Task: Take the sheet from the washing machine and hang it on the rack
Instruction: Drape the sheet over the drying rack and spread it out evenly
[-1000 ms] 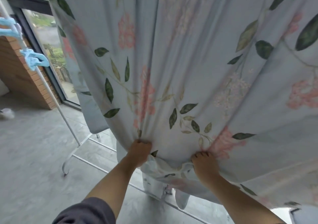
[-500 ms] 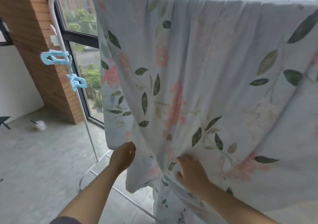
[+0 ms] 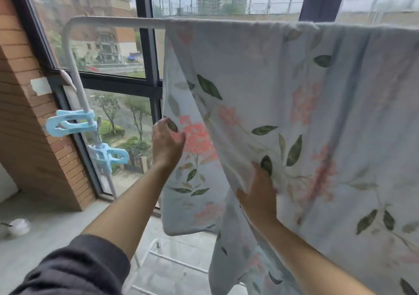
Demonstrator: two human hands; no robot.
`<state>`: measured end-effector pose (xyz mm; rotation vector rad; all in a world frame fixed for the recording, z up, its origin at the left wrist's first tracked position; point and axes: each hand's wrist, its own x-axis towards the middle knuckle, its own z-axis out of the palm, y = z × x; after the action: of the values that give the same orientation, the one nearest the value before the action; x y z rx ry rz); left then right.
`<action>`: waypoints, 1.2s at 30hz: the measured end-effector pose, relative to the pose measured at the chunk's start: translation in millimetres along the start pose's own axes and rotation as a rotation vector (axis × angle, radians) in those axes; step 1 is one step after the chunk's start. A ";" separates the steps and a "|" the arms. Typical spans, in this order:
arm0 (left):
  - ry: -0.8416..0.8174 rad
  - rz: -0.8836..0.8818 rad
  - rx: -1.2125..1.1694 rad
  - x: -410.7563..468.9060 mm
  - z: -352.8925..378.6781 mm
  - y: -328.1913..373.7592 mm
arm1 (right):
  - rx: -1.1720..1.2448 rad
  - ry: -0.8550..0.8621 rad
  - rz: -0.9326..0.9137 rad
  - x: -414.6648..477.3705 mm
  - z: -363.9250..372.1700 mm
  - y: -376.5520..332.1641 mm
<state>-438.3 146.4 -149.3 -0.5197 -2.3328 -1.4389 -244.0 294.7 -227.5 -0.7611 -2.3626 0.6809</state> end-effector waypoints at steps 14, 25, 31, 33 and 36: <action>-0.182 -0.030 -0.103 68.4 -35.2 -0.9 | -0.631 0.219 -0.248 89.5 -31.2 -89.0; -0.745 0.048 -0.259 -12.4 9.7 19.8 | -0.679 -0.131 0.019 22.0 -22.7 -32.9; -0.672 -0.192 -0.460 -30.7 44.2 40.1 | -0.627 -0.334 0.181 -17.2 -51.7 2.9; -0.597 -0.201 -0.419 -35.6 41.7 40.0 | -0.639 -0.369 0.194 -30.2 -58.0 16.0; -0.433 -0.253 -0.481 -27.3 24.2 46.5 | -0.693 -0.414 0.235 -50.6 -57.2 30.8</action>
<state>-394.6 184.2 -136.6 -0.7449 -2.4272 -2.2227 -162.0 300.5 -223.1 -1.3044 -2.9578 0.0797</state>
